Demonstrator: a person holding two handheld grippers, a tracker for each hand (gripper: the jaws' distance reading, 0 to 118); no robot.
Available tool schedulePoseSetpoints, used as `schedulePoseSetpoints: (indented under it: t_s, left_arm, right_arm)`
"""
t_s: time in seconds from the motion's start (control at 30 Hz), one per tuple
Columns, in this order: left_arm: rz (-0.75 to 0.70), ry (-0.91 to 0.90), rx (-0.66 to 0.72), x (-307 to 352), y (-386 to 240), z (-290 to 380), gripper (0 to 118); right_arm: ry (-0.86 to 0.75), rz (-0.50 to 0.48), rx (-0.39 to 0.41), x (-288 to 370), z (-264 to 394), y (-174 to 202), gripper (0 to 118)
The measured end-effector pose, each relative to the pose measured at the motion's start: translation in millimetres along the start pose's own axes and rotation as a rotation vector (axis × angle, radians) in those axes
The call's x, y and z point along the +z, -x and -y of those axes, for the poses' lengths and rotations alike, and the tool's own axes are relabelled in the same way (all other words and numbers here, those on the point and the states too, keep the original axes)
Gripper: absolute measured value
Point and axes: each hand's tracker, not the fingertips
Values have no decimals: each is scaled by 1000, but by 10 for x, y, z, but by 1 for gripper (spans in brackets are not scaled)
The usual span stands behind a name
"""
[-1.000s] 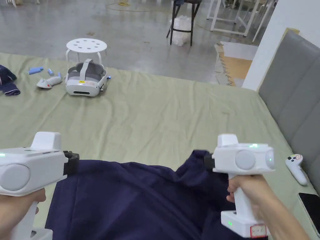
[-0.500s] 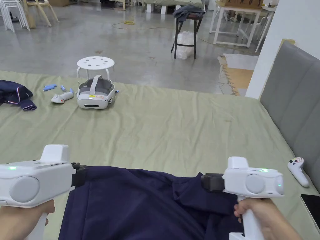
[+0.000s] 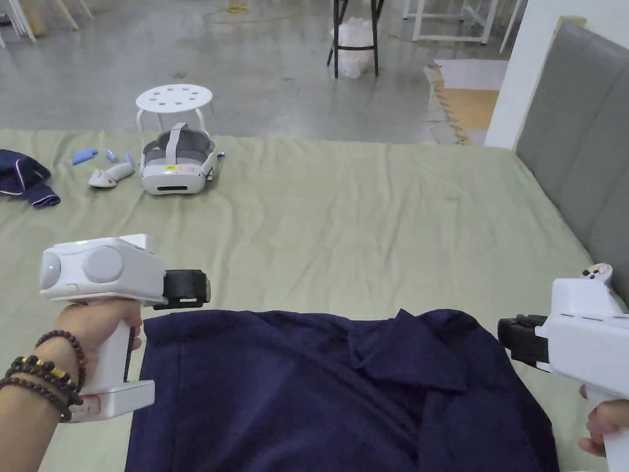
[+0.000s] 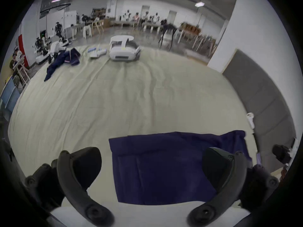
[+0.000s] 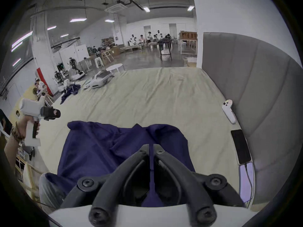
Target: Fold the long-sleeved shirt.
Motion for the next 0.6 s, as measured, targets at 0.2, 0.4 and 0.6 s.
schedulePoseSetpoints:
  t_s: [0.2, 0.4, 0.6]
  left_arm:
    - [-91, 175, 6, -693, 91, -16, 96]
    - [-140, 204, -110, -942, 95, 293, 68]
    - [-62, 166, -154, -791, -11, 243, 13]
  right_arm:
    - [58, 6, -44, -214, 83, -58, 3]
    - [93, 13, -34, -414, 66, -19, 3]
    - [105, -12, -32, -837, -288, -40, 3]
